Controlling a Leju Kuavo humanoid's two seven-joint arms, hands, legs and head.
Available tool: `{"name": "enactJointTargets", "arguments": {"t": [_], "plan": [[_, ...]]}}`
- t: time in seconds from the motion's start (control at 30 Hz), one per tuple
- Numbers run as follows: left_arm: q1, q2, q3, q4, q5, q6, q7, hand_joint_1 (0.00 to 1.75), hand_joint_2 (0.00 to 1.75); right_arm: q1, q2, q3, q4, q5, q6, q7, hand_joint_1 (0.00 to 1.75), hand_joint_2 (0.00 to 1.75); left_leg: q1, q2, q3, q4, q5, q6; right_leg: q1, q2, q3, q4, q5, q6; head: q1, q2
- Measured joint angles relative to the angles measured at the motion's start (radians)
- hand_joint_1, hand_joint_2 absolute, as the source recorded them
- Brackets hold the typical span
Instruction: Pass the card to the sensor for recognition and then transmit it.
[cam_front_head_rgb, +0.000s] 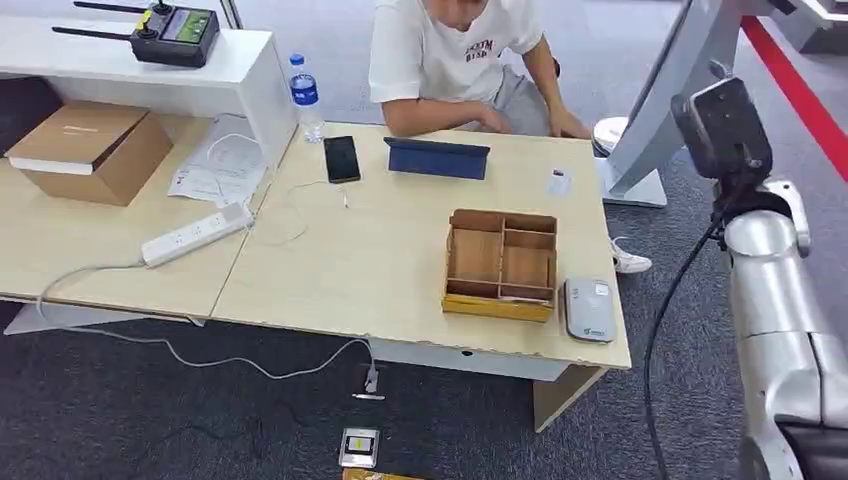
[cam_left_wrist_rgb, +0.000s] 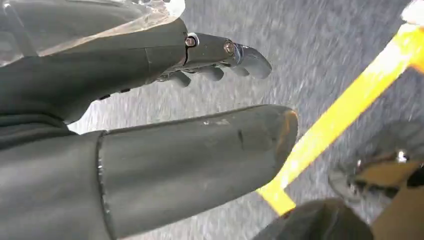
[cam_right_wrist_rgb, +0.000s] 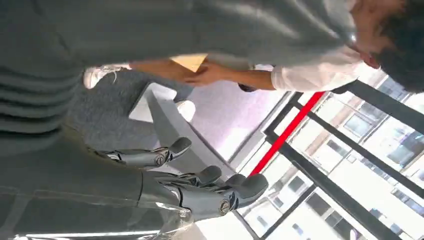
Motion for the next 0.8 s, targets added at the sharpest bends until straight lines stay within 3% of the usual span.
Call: {"name": "enactJointTargets", "arguments": {"t": [0.17, 0.4, 0.47, 0.6, 0.7, 0.8], "plan": [[0.002, -0.007, 0.086, 0.003, 0.007, -0.077, 0.009, 0.0, 0.0, 0.145, -0.04, 0.017, -0.145, 0.057, 0.044, -0.004, 0.0, 1.75, 0.001, 0.0, 0.0, 0.0, 0.0, 0.0, 0.001, 0.0, 0.001, 0.0, 0.0, 0.0, 0.0, 0.0], [0.001, -0.019, 0.128, 0.004, -0.043, -0.09, 0.009, 0.0, 0.0, 0.313, -0.056, 0.058, -0.308, 0.162, 0.1, 0.032, 0.0, 1.75, 0.001, 0.0, 0.0, 0.0, -0.001, 0.0, 0.001, 0.0, 0.001, 0.0, -0.001, 0.0, 0.0, 0.0], [0.001, -0.019, 0.135, 0.004, -0.046, -0.101, -0.026, 0.0, 0.0, 0.355, -0.054, 0.069, -0.341, 0.181, 0.101, 0.042, 0.0, 1.75, 0.001, -0.001, 0.0, 0.0, -0.001, 0.0, 0.001, 0.0, 0.001, 0.0, -0.001, 0.0, 0.0, 0.0], [-0.017, 0.059, 0.14, 0.004, -0.061, -0.238, -0.195, 0.0, 0.0, 0.444, -0.052, 0.085, -0.403, 0.227, 0.099, 0.061, 0.0, 1.75, 0.004, -0.001, 0.0, -0.001, -0.001, -0.002, 0.004, 0.0, 0.002, 0.0, -0.002, -0.002, 0.001, 0.0], [-0.028, 0.12, 0.141, 0.004, -0.087, -0.262, -0.226, 0.0, 0.0, 0.516, -0.05, 0.1, -0.434, 0.283, 0.081, 0.068, 0.0, 1.75, 0.004, -0.001, 0.0, -0.001, -0.002, -0.003, 0.004, 0.0, 0.002, 0.0, -0.002, -0.003, 0.0, 0.0], [-0.034, 0.144, 0.141, 0.004, -0.109, -0.25, -0.227, 0.0, 0.0, 0.551, -0.047, 0.119, -0.453, 0.358, 0.064, 0.076, 0.0, 1.75, 0.004, 0.0, 0.0, -0.001, -0.002, -0.003, 0.004, 0.0, 0.001, 0.001, -0.003, -0.004, 0.0, 0.0]]}}
